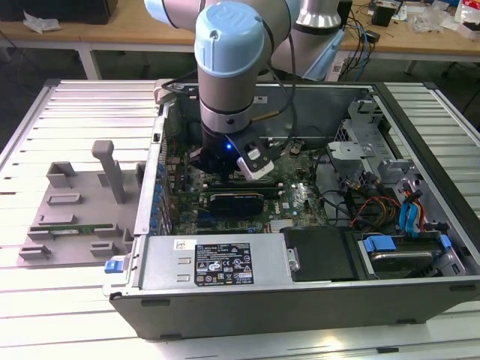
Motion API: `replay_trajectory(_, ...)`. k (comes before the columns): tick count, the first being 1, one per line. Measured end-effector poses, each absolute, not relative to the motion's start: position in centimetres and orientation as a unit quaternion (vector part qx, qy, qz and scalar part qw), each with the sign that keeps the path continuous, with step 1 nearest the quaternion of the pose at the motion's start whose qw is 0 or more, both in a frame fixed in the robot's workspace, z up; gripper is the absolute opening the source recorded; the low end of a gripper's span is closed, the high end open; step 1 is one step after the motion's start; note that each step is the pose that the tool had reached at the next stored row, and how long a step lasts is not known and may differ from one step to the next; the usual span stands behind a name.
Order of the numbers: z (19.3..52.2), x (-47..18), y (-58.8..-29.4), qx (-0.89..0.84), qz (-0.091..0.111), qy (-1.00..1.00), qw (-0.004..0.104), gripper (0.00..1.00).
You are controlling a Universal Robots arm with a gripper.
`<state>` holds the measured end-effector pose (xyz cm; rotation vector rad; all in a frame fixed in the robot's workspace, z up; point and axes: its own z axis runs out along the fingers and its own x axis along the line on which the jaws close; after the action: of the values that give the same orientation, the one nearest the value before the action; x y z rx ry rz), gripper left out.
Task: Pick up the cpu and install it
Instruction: 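Install the second cpu locking lever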
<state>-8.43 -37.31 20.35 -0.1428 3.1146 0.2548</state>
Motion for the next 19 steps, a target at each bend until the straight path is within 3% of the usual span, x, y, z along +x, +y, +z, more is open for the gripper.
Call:
replay_trajectory(8,20.9,-5.2,-35.8,-0.045,0.065,0.997,-0.002,0.11)
replay_trajectory(19,22.6,-5.1,-35.1,-0.045,0.040,0.998,-0.003,0.11)
